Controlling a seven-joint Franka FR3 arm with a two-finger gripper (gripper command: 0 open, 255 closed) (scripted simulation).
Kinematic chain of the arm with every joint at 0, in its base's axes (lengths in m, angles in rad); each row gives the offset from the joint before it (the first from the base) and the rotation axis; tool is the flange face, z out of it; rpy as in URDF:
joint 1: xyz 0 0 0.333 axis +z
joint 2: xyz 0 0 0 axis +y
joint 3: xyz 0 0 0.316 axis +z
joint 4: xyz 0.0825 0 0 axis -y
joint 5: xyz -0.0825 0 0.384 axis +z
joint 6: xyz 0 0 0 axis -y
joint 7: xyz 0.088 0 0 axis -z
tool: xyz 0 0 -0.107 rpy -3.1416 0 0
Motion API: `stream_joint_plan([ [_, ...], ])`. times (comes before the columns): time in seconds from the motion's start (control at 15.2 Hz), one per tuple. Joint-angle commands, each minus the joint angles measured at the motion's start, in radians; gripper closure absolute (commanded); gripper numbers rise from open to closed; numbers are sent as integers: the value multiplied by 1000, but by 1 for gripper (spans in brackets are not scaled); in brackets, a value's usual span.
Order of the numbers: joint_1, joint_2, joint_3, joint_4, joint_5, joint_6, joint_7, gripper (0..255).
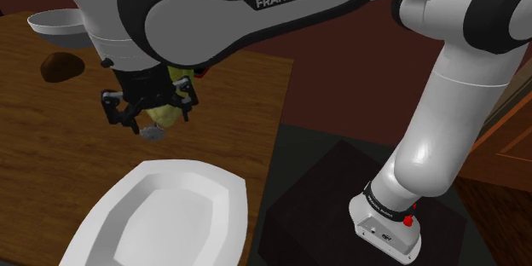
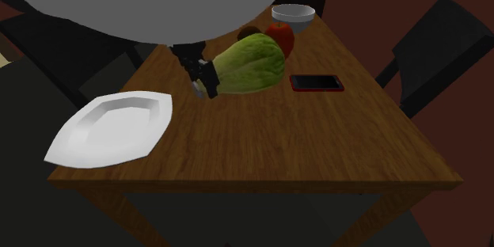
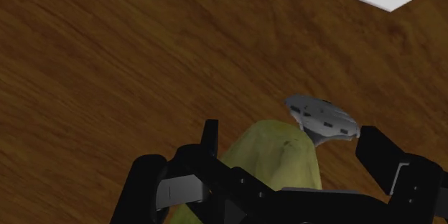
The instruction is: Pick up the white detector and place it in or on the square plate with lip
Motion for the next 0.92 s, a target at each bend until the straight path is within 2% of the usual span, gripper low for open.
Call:
stream_joint_plan([
  [0.0,-3,5,-5,-9,-2,-64,-2,255],
  [0.53,-7,-1,-6,-15,3,-61,-6,255],
  [0.86,9,12,-2,57,-4,-126,-6,255],
])
